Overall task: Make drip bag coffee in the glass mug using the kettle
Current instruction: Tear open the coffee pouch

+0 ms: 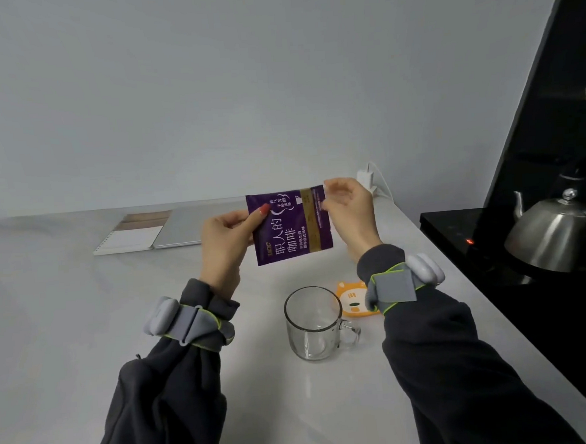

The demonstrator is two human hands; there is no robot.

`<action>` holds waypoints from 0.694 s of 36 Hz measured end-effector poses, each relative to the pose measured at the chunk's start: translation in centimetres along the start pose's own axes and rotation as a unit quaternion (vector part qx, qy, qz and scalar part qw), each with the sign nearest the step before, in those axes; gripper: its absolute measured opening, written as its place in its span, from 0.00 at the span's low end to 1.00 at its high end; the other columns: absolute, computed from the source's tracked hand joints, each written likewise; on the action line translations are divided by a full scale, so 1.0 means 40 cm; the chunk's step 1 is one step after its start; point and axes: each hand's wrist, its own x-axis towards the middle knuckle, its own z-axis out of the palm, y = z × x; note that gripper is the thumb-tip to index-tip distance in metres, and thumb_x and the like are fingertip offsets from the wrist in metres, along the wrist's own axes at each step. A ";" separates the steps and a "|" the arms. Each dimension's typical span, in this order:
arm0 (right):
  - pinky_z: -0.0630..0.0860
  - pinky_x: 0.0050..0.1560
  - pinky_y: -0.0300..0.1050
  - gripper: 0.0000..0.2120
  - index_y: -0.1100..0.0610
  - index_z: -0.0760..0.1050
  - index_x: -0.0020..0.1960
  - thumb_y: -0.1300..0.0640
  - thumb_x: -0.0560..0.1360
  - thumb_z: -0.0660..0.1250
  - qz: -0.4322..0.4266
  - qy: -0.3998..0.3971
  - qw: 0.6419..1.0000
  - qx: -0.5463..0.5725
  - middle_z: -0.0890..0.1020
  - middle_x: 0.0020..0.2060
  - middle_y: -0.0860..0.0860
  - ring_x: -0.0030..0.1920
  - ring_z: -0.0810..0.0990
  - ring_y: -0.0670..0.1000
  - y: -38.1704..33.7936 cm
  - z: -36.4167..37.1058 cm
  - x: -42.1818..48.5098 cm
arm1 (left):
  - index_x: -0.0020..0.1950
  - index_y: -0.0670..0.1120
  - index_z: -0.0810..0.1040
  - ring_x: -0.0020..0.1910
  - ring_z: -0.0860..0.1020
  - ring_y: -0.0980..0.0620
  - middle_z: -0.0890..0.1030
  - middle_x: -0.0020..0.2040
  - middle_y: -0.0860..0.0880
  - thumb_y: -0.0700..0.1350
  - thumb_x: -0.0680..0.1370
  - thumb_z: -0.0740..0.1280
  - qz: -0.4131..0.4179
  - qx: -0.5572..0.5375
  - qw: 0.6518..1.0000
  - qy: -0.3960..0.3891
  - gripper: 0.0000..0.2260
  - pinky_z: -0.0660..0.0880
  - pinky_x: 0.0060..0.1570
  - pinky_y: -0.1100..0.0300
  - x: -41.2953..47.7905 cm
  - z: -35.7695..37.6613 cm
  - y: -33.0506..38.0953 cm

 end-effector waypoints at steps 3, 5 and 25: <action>0.71 0.62 0.44 0.15 0.51 0.75 0.61 0.59 0.75 0.66 -0.095 -0.037 0.993 -0.065 0.74 0.56 0.42 0.60 0.71 0.43 -0.008 0.009 -0.003 | 0.41 0.39 0.82 0.31 0.80 0.55 0.84 0.33 0.49 0.43 0.74 0.71 0.021 0.054 0.998 -0.010 0.07 0.76 0.33 0.65 0.009 -0.001 0.002; 0.72 0.62 0.46 0.13 0.50 0.78 0.58 0.52 0.74 0.69 -0.124 -0.084 0.985 -0.082 0.74 0.52 0.38 0.59 0.73 0.43 -0.023 0.023 -0.005 | 0.41 0.40 0.83 0.33 0.81 0.54 0.85 0.35 0.48 0.44 0.73 0.72 0.033 0.083 0.996 -0.028 0.07 0.76 0.34 0.64 0.012 0.002 0.008; 0.79 0.51 0.53 0.04 0.58 0.75 0.51 0.59 0.78 0.63 0.048 -0.051 0.990 0.120 0.82 0.47 0.57 0.47 0.82 0.56 -0.017 0.037 0.011 | 0.50 0.37 0.81 0.42 0.83 0.52 0.85 0.44 0.44 0.40 0.76 0.67 -0.002 -0.008 0.996 -0.088 0.08 0.78 0.42 0.63 0.022 -0.001 0.003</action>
